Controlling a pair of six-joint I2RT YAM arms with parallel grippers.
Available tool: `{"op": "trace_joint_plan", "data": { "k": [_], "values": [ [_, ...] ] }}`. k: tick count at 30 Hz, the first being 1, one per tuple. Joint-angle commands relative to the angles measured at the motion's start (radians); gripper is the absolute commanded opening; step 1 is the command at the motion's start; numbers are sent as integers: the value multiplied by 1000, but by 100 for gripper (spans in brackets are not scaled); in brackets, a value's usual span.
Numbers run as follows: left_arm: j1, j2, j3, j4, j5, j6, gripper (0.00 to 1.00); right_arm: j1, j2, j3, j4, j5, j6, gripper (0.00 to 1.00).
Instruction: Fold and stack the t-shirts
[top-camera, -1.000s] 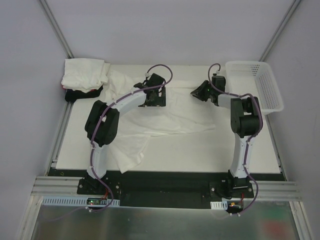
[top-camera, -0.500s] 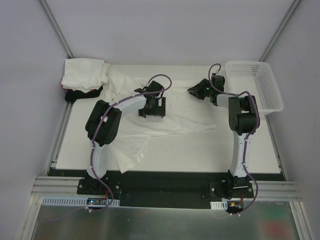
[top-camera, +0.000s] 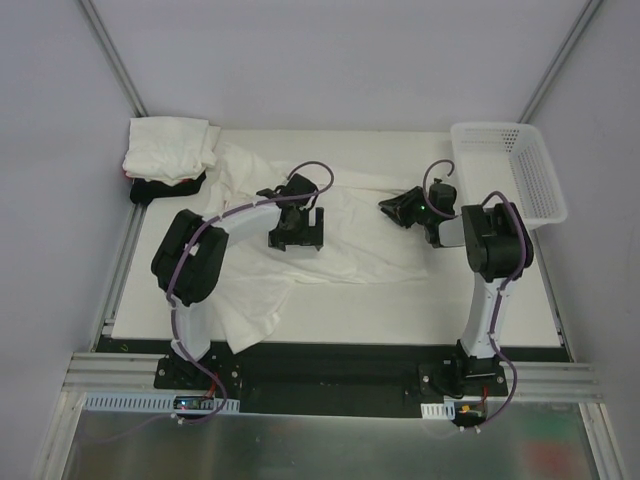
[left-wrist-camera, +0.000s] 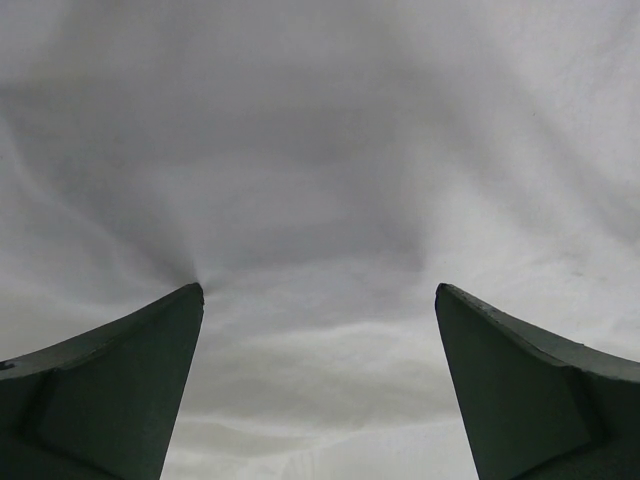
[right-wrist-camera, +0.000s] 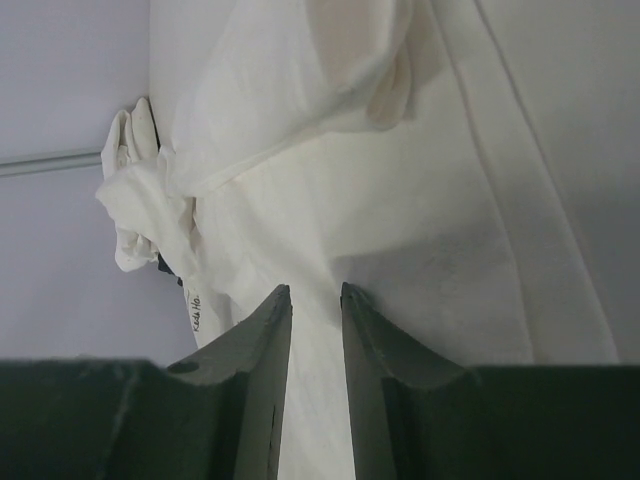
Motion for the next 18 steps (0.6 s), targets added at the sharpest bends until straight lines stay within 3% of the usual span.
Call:
{"op": "trace_joint_plan", "data": {
  "k": [1,11,18],
  "values": [
    [-9,-126,-74,-38,46,-40,99,-3,-127,-118,97,35,41,30],
    [-29,-332,-278,-16,37,-78,99,-5,-390,-391,91,51,4,31],
    [-32,-388,-281,-4,-76,-65,99,-1,-372,-280,26,53,-60,32]
  ]
}}
